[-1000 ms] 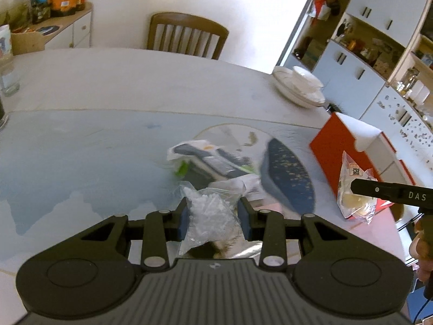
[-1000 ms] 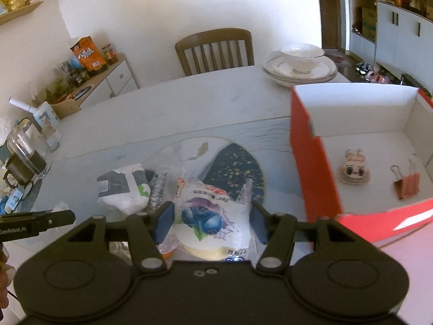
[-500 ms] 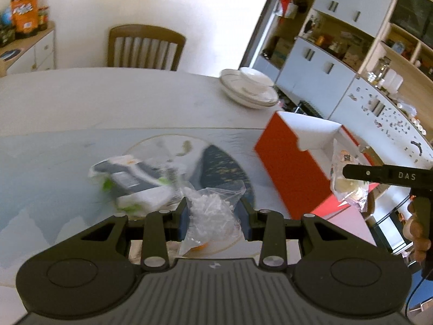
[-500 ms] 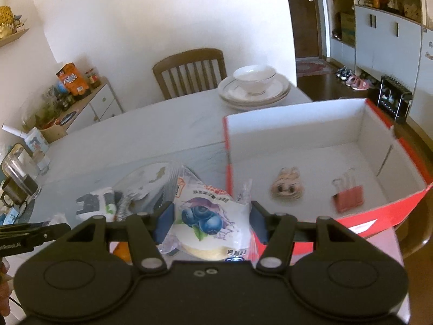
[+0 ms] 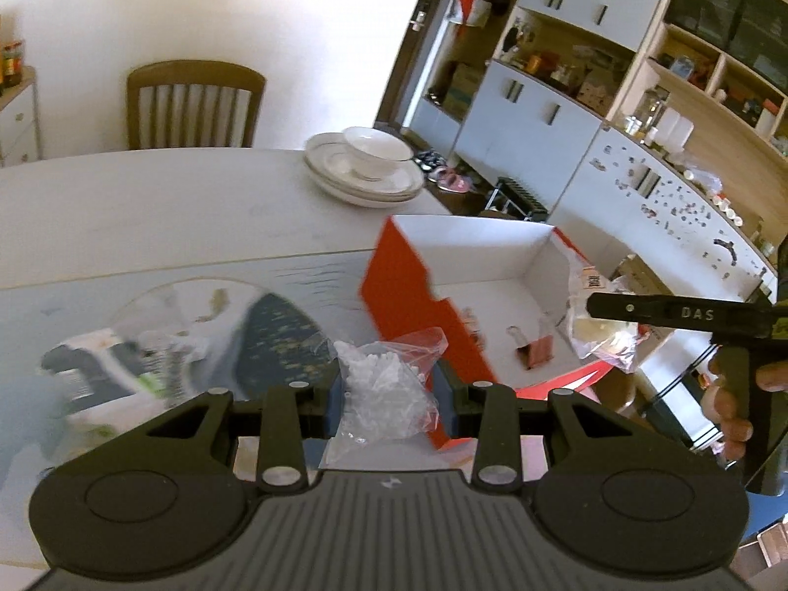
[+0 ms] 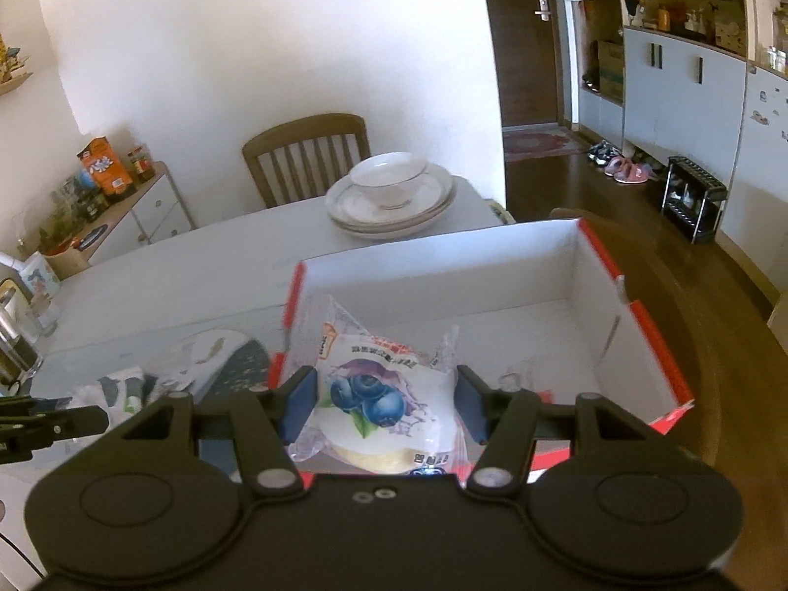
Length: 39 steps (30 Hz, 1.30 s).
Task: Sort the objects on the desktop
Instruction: 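Carry the tissue bag and blueberry bun with both tools over the red box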
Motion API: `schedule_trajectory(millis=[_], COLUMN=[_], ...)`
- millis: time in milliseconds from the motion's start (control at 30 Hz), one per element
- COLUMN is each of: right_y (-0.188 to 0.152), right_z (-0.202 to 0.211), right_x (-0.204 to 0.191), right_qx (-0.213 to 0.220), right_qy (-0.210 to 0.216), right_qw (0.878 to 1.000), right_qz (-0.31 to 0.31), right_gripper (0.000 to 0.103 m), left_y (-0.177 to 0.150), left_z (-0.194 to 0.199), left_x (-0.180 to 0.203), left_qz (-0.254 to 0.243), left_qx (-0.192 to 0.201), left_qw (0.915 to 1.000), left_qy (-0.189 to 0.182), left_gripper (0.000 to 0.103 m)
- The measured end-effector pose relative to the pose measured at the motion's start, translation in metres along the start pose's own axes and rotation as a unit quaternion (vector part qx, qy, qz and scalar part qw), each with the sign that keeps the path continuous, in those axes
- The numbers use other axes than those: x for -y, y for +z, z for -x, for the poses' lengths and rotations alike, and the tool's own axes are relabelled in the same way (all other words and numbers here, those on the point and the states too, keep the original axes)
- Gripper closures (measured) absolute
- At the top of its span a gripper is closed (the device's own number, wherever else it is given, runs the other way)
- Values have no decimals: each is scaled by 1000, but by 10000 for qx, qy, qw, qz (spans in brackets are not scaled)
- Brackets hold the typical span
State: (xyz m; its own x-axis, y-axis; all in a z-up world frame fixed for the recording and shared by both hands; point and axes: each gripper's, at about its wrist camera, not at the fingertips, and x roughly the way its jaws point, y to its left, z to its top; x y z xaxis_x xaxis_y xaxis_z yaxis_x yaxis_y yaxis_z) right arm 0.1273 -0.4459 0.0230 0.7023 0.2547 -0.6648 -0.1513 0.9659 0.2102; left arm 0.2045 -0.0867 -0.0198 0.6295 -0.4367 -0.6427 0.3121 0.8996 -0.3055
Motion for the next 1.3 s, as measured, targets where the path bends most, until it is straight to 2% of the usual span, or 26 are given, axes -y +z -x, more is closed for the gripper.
schedule_trajectory(millis=[400, 700, 1000, 1300], right_y=[16, 22, 32, 45], right_z=[-14, -37, -79, -118], right_x=[48, 70, 77, 68], right_qx=[-116, -297, -599, -997], right_qy=[-13, -75, -44, -29], right_qw=[9998, 9990, 9969, 9921], right_qz=[141, 314, 516, 765], right_gripper=[44, 44, 44, 44], left_y=[25, 34, 36, 32], left_z=[-45, -98, -157, -193], left_x=[64, 114, 126, 132], left_qz=[-500, -1187, -1363, -1511], left_qx=[-87, -490, -1076, -1489], left_qw=[9982, 9906, 9842, 9770], left_qy=[-316, -474, -357, -211], left_gripper=[67, 67, 67, 67])
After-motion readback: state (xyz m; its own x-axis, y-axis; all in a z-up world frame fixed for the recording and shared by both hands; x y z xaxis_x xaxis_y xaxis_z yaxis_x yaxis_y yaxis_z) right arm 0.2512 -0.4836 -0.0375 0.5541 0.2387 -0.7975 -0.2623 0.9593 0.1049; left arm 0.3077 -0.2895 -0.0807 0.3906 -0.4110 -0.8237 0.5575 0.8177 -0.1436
